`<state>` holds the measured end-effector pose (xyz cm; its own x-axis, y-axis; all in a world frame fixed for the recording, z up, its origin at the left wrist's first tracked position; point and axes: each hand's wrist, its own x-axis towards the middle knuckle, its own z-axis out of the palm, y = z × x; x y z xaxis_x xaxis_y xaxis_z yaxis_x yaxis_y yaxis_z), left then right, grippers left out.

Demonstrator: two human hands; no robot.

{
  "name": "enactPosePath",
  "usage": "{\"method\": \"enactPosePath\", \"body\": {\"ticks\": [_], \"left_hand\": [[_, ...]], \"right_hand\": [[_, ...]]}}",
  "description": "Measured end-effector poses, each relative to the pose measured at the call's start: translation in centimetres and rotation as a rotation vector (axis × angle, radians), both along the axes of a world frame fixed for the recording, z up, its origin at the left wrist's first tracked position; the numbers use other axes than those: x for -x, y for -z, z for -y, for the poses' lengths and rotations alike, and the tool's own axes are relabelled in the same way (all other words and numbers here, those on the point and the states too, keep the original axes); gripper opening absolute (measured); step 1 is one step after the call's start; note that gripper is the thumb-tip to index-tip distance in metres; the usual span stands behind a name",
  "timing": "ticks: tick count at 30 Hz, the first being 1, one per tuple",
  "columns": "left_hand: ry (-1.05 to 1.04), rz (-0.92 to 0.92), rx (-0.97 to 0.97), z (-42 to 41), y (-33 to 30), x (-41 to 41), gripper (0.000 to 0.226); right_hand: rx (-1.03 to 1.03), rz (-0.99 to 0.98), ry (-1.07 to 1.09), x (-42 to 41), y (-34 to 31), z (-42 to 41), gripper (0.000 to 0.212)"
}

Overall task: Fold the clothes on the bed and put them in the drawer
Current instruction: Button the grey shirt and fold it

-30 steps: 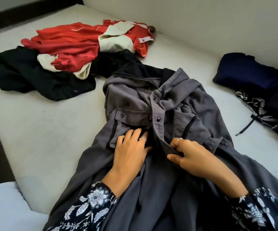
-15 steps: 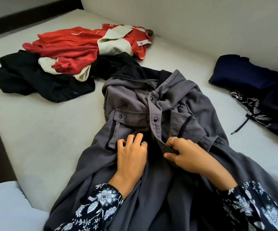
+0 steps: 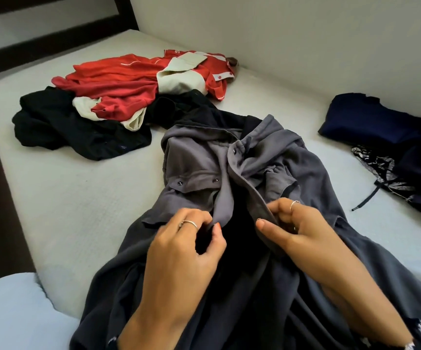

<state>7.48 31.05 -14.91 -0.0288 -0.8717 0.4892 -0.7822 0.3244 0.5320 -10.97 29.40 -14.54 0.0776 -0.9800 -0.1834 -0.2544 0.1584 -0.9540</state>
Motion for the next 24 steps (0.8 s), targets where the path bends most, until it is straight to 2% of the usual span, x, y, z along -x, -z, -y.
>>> {"method": "enactPosePath", "body": {"ticks": [3, 5, 7, 12, 19, 24], "left_hand": [[-0.044, -0.23, -0.224, -0.6, -0.4, 1.1, 0.006], [-0.079, -0.38, -0.366, -0.9, -0.3, 1.8, 0.004], [-0.101, -0.46, -0.423, -1.1, -0.2, 2.2, 0.006], [-0.107, -0.523, -0.487, -1.1, 0.1, 2.8, 0.009], [-0.13, -0.562, -0.483, -1.2, 0.7, 2.9, 0.006], [-0.154, -0.678, -0.549, -1.0, 0.9, 2.8, 0.008]], "right_hand": [[-0.03, 0.151, 0.084, -1.3, -0.3, -1.0, 0.009], [-0.023, 0.182, 0.136, -2.0, 0.0, -1.6, 0.013], [-0.014, 0.191, 0.184, -2.7, 0.3, -2.1, 0.015], [-0.039, 0.245, 0.28, -3.7, 1.0, -3.1, 0.013], [-0.106, 0.318, 0.298, -4.1, 1.5, -3.4, 0.011], [-0.114, 0.317, 0.302, -4.5, 2.1, -3.6, 0.013]]}}
